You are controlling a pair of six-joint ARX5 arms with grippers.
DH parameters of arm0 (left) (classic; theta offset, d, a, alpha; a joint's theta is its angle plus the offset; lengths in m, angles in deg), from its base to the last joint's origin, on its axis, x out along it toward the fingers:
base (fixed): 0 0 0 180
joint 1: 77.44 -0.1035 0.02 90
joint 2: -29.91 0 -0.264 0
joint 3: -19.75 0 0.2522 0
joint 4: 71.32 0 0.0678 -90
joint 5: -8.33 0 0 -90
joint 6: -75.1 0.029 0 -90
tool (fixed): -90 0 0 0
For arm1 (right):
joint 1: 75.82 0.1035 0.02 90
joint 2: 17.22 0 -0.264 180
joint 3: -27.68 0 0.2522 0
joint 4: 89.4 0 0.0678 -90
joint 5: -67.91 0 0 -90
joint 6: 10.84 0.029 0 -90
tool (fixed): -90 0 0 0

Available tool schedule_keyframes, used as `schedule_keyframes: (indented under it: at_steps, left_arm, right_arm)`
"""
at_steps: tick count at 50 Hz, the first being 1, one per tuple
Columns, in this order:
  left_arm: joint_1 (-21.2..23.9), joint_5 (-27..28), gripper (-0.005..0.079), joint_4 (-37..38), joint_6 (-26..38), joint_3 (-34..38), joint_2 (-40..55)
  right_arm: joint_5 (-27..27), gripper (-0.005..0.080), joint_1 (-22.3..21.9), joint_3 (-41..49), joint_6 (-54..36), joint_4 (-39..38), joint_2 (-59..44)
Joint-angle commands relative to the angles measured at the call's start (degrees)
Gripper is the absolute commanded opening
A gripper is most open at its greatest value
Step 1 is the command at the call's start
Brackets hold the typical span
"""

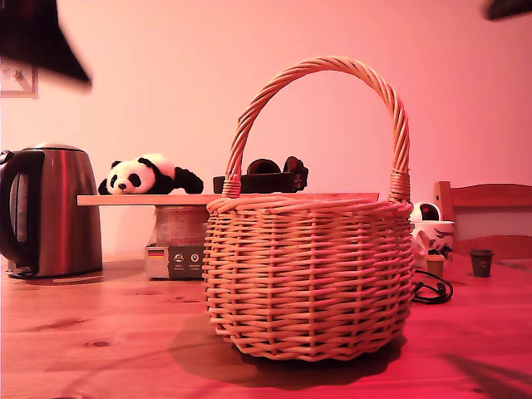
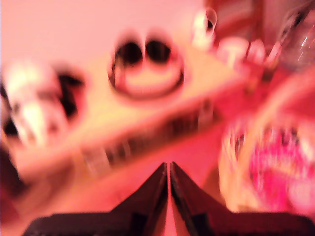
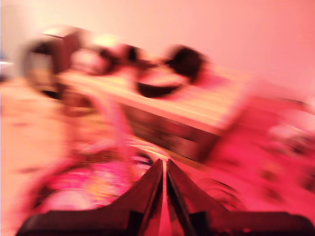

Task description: Pick up the headphones and place it on the shelf behind you

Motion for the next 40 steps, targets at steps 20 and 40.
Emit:
schedule_keyframes:
  at_steps: [20,40]
  left_arm:
    - [6.8,-5.2,-0.0019,-13.5,-1.5,8.6,-6.4]
    - [8.8,-8.4,-0.0019,-11.5,-1.0,17.8,-22.4]
  right_arm:
    - [-6.6,-0.0013,0.3,-0.6,-0.5,4.8,5.8]
    - [-8.3,-0.0013,0.3,-0.1,-0.5,8.6,9.1]
